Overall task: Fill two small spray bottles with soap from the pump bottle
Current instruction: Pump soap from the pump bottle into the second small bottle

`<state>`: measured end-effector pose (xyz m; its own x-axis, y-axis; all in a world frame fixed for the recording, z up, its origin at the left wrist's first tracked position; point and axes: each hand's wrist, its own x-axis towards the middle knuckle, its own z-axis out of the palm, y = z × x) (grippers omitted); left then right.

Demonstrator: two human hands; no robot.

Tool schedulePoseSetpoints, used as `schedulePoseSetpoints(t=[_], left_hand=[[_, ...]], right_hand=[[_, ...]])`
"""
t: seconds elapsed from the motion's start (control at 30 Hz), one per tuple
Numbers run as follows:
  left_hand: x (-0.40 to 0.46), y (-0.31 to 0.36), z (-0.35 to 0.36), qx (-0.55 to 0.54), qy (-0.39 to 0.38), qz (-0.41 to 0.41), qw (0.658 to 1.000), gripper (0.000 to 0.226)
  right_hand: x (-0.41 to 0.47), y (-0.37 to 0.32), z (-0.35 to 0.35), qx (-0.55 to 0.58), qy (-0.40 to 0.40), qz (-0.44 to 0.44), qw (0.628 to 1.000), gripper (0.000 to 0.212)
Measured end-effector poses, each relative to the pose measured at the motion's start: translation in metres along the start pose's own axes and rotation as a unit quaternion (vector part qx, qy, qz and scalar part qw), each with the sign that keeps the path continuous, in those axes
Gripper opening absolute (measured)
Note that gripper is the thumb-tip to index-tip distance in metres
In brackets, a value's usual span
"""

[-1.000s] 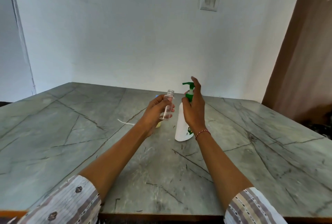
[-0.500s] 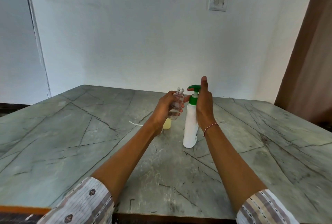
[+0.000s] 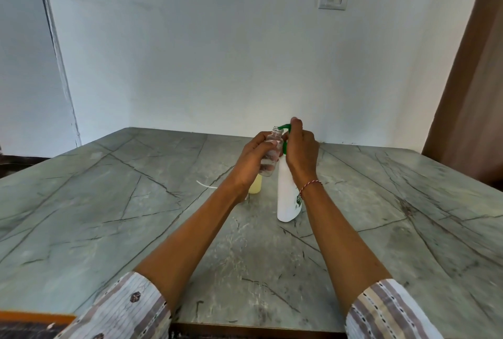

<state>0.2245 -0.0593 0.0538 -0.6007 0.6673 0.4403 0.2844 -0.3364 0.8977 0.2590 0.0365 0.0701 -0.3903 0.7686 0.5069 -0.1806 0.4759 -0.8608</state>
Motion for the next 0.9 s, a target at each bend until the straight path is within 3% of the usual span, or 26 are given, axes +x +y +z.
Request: schedulePoseSetpoints(t=[0.27,0.67,0.9], left_hand=[[0.0,-0.006,0.002,-0.004,0.043,0.015,0.999,0.019],[-0.003,-0.005,0.0,-0.009,0.058,-0.001,0.998,0.022],[-0.003,-0.006,0.0,-0.016,0.065,0.001,0.998,0.021]], right_hand=[[-0.002,-0.003,0.005,-0.065,-0.001,-0.06,0.996,0.038],[0.002,0.001,0.006,-0.118,-0.023,-0.052,0.991,0.025],[0.0,-0.001,0.013,-0.089,0.035,-0.045,0.994,0.051]])
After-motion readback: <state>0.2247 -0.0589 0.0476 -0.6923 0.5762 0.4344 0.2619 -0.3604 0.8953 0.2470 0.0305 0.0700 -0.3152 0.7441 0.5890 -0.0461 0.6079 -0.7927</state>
